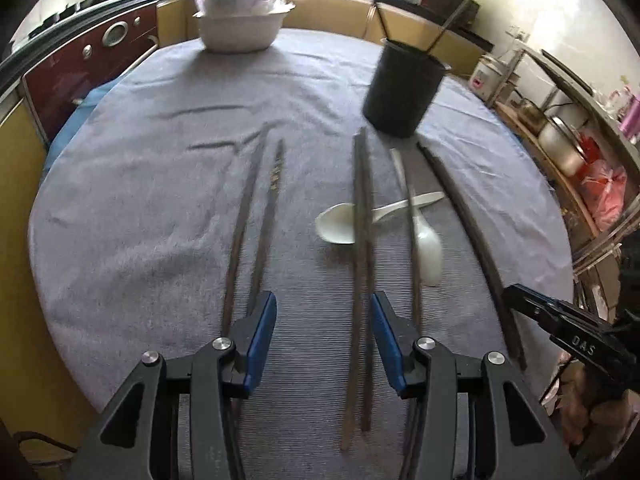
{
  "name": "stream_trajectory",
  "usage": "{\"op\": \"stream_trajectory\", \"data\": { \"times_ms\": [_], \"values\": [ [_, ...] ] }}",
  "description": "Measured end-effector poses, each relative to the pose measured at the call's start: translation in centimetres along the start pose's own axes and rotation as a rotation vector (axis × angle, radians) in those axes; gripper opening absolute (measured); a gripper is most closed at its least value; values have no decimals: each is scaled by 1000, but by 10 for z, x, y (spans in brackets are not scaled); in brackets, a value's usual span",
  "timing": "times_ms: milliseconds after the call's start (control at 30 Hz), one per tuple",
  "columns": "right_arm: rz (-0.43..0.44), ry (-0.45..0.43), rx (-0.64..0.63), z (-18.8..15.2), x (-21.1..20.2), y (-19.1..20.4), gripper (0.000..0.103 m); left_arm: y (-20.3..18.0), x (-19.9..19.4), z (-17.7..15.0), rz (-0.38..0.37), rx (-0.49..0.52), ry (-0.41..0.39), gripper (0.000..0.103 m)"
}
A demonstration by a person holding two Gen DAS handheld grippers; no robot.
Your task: Organize utensils
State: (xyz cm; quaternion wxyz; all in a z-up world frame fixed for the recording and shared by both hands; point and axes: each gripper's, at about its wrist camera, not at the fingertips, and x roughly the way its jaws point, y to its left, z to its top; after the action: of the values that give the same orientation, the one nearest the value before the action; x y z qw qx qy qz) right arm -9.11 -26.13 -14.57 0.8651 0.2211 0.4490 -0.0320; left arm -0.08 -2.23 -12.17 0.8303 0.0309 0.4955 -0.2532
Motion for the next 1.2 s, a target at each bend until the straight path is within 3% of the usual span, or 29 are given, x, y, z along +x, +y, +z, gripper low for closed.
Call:
{"op": "stream_trajectory", "data": {
  "times_ms": [133,267,367,533,700,800,967,1200],
  "values": [
    [80,-16,45,9,-7,-3,19,-11,-1,-3,-45,36,6,51],
    [103,-68,20,26,-20,8,19,-24,-4,-2,-108,65,-5,51],
    [88,-55,24,41,-14,11,19,-33,-2,7,-129,94,-3,51],
    [68,-19,69,77,12,3,19,-41,17,43,-193,133,43,51],
    [59,36,104,101,35,-6,19,-51,56,86,-206,155,116,51],
    [54,59,87,102,41,-6,19,-55,77,100,-201,164,156,41],
    [80,58,63,102,39,-7,19,-52,99,110,-217,136,201,7],
    [69,96,-1,114,59,-2,19,-43,85,111,-247,111,138,5]
  ]
}}
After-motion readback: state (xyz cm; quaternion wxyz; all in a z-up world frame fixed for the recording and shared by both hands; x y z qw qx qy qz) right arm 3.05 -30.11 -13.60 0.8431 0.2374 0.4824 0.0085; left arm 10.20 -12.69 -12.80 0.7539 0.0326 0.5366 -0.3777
